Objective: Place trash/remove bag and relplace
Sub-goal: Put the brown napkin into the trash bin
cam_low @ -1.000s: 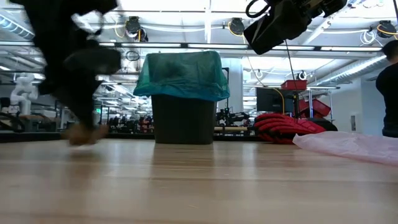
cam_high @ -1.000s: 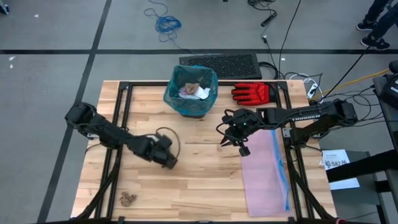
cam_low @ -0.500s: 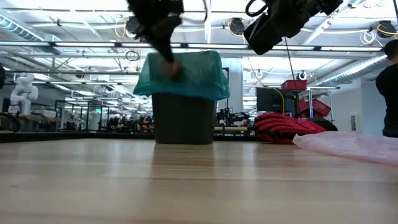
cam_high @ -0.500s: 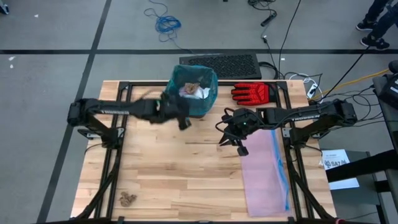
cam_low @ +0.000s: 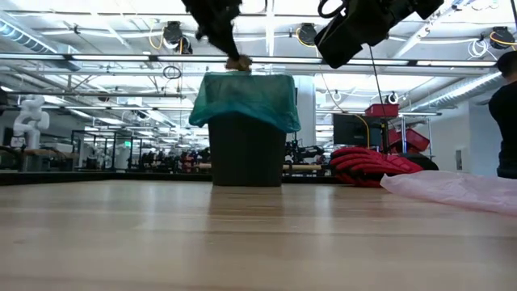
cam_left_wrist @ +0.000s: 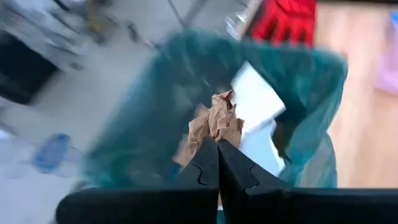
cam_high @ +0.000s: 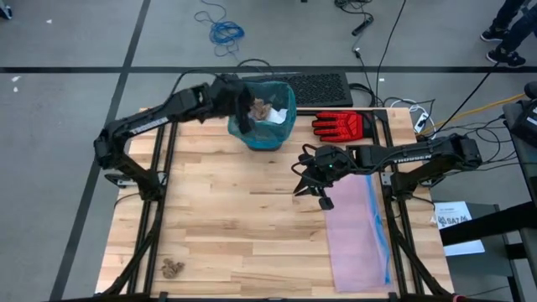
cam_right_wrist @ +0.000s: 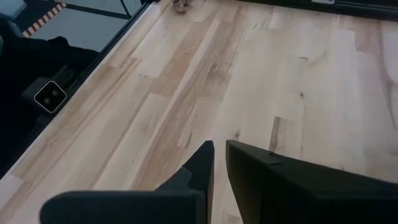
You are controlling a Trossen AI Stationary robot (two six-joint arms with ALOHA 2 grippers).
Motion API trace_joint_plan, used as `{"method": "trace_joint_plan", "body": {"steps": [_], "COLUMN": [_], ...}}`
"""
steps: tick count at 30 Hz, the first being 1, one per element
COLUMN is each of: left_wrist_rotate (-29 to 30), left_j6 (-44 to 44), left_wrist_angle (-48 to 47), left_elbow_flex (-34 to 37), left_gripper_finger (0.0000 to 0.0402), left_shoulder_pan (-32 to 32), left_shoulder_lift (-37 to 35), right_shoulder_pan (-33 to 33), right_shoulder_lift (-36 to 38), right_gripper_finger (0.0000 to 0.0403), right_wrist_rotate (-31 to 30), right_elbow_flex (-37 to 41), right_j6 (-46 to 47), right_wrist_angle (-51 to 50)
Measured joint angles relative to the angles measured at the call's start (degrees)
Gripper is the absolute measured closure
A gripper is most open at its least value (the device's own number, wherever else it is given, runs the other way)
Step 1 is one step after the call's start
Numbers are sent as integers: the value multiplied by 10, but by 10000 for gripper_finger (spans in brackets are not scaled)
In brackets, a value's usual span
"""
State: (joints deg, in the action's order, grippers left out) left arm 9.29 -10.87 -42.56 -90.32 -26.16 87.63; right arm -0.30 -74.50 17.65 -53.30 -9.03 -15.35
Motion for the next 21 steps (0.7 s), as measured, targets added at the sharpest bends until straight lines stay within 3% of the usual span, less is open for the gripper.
{"method": "trace_joint_plan", "body": {"steps": [5,11,16,21], "left_wrist_rotate": [-40,-45,9,36], "left_j6": [-39,-59,-66,-66], "left_wrist_angle": [-1,4,-28,-112], "left_elbow_flex": [6,1,-49,-124], "left_gripper_finger": [384,306,243,215], "left_shoulder_pan": [-13,-12,-9,-4], "left_shoulder_lift": [65,111,95,63], "right_shoulder_pan": [0,-2,-10,-29], "right_shoulder_lift": [0,0,0,0], "right_gripper_finger": [369,369,357,335], "right_wrist_rotate": [0,-3,-15,-15], "right_elbow_flex": [0,0,0,0], "right_j6": [3,11,5,-10], "right_wrist_angle": [4,6,9,23]}}
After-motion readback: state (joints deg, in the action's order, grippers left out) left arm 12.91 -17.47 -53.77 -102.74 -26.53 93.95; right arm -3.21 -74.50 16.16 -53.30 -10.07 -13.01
